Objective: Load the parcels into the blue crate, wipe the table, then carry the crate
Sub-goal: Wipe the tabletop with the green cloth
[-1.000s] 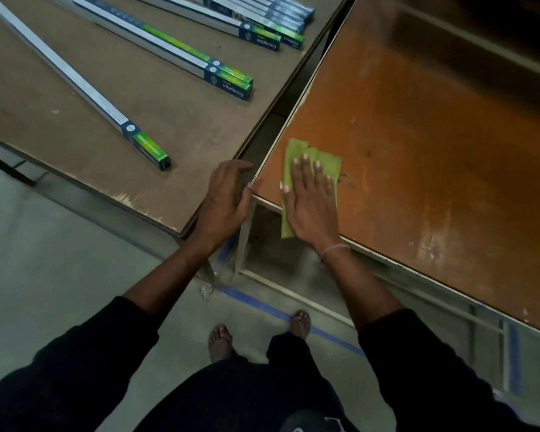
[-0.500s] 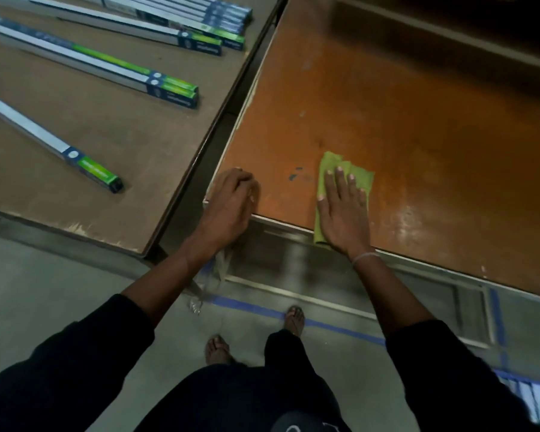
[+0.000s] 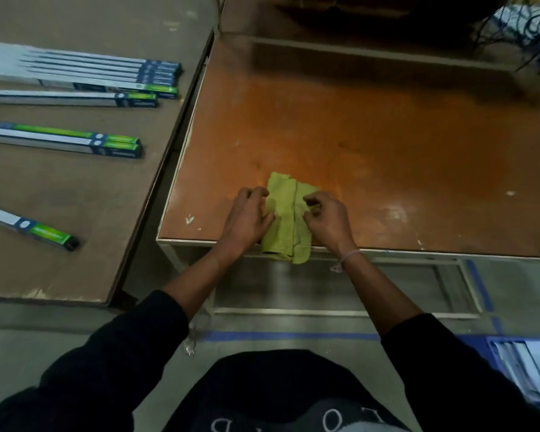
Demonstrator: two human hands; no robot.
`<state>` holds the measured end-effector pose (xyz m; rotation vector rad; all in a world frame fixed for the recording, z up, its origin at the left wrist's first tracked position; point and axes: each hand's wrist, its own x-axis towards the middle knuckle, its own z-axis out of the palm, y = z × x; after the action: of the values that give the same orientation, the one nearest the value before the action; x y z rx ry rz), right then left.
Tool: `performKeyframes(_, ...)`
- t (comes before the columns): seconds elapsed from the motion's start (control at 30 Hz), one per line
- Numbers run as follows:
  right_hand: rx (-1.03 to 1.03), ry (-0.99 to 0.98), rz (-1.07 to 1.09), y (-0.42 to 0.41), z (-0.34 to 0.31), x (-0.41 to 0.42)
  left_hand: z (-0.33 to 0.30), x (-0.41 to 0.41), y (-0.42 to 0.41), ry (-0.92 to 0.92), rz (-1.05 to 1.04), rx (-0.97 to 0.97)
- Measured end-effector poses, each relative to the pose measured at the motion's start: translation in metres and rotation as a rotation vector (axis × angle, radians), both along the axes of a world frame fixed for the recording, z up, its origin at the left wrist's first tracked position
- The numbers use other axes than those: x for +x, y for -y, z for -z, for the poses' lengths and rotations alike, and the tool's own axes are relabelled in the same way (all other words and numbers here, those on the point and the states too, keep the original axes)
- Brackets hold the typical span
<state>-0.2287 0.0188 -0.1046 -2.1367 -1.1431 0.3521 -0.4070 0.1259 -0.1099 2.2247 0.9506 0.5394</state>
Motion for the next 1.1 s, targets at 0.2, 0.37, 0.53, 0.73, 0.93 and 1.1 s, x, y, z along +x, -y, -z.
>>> performKeyframes(0.2,-0.093,0.144,-0.078,0.007,0.010,0.003,-0.003,0.027,0.015,-0.110,-0.139,-0.014)
performKeyframes(0.37,-0.117,0.212,-0.146,0.009,0.006,0.017,-0.011,0.032,-0.001,-0.239,-0.062,-0.106)
performKeyframes(0.53,-0.021,0.303,-0.321,0.002,0.002,0.017,-0.016,0.025,-0.016,-0.319,0.109,-0.122)
performKeyframes(0.73,-0.033,0.274,-0.340,-0.001,0.007,0.010,-0.015,0.019,-0.021,-0.261,0.102,-0.186)
performKeyframes(0.93,-0.045,0.272,-0.261,-0.001,0.011,0.006,-0.012,0.019,-0.033,-0.235,0.224,-0.005)
performKeyframes(1.1,0.122,0.007,-0.186,0.007,-0.008,0.008,-0.025,0.017,-0.046,0.010,0.400,-0.114)
